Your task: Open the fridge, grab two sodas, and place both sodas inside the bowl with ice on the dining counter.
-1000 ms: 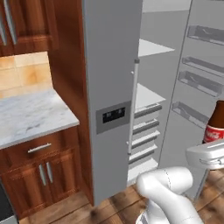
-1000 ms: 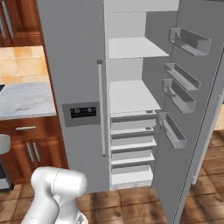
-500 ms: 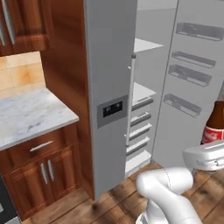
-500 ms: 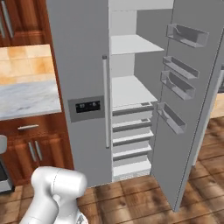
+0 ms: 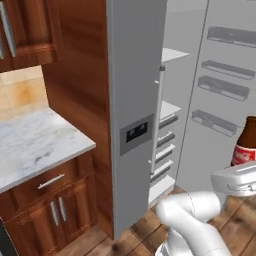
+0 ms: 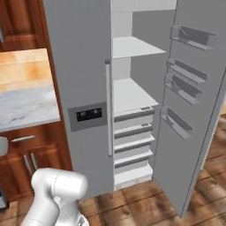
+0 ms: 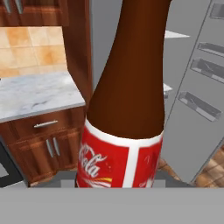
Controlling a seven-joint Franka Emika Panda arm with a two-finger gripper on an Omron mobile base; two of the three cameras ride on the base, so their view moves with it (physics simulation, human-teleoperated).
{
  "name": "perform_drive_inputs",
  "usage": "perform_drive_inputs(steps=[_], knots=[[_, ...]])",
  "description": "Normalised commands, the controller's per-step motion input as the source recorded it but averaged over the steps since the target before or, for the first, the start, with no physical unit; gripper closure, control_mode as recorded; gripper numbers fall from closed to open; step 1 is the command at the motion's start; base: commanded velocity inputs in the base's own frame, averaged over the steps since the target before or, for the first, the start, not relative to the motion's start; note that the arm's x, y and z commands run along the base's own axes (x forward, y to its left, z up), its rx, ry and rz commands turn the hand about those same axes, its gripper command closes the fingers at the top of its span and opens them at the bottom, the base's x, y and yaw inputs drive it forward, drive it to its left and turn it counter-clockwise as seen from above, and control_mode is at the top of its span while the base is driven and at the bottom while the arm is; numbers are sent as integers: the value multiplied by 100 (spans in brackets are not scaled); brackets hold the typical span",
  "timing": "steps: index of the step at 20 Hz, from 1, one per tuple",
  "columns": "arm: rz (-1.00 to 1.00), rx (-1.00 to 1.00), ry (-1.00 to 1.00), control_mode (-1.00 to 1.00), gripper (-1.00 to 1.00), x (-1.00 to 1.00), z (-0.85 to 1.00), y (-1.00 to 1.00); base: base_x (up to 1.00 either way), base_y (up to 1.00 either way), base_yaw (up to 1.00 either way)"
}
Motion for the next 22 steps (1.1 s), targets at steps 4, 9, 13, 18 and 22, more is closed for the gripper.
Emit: perform_drive_inputs(steps=[4, 9, 13, 18, 22], knots=[[0, 0, 0, 100, 100, 0, 0, 0, -4, 84, -8], [0, 0, 0, 100, 100, 0, 0, 0, -77, 56, -23], [0, 0, 0, 100, 100, 0, 0, 0, -89, 42, -30], [0, 0, 0, 100, 100, 0, 0, 0, -89, 42, -33], [0, 0, 0, 100, 100, 0, 0, 0, -89, 35, -32]])
